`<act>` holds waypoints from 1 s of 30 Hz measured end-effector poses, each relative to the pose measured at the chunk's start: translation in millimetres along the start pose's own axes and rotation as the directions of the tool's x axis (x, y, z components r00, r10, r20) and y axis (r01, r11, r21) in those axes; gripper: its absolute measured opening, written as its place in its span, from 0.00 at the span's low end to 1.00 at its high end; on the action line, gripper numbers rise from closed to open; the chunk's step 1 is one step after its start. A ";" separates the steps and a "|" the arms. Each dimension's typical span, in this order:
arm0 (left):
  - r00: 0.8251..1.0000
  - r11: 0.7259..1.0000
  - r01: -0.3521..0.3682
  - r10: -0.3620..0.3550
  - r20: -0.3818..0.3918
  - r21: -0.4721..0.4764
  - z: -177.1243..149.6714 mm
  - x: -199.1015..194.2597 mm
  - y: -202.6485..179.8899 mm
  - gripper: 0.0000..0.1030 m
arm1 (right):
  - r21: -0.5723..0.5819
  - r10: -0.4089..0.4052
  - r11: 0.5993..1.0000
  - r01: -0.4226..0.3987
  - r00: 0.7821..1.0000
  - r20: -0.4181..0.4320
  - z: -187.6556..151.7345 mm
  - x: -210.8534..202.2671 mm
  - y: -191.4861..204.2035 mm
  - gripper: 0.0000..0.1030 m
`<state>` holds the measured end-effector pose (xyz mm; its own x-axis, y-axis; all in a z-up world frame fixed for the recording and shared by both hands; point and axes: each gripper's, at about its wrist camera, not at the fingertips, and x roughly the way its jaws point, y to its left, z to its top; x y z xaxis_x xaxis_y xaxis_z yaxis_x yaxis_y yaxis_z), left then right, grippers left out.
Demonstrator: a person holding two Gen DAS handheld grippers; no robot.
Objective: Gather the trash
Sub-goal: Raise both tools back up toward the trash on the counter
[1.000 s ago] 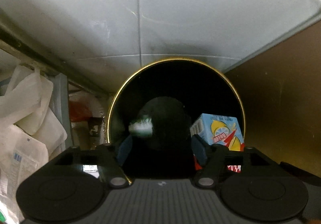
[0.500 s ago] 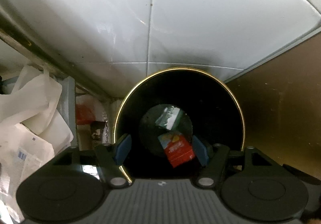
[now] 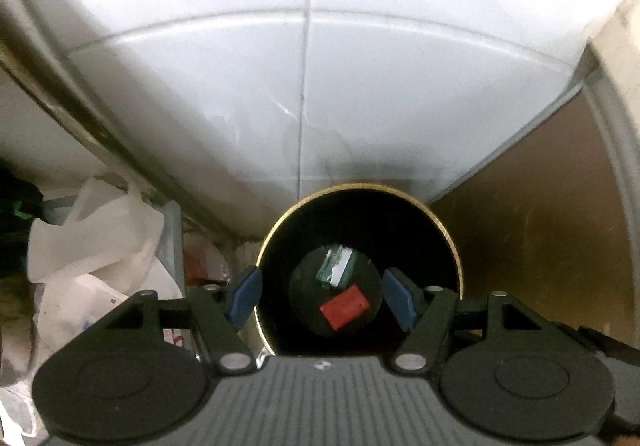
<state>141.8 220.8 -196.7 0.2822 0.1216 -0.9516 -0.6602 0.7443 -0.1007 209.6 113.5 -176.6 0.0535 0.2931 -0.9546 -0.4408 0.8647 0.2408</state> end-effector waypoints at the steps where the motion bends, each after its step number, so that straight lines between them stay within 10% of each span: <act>1: 1.000 1.000 0.006 -0.006 0.017 -0.008 0.9 -8.2 1.6 0.58 | -0.002 0.003 1.000 -0.003 1.000 0.013 0.1 -5.9 1.9 0.77; 20: 0.935 0.979 0.143 -0.183 0.304 0.147 1.7 -163.8 -22.1 0.60 | 0.042 0.009 0.999 -0.024 0.942 0.335 -0.2 -177.6 -11.2 0.81; 30: 0.889 0.889 0.260 -0.373 0.266 0.378 -31.2 -204.1 -76.1 0.60 | 0.081 -0.080 0.995 0.050 0.896 0.438 -38.9 -247.7 -49.6 0.81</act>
<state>112.7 118.9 -3.9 0.6825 0.0050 -0.7309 -0.2501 0.9412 -0.2272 183.3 -17.9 41.0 0.4754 0.3716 -0.7974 -0.3636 0.9084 0.2065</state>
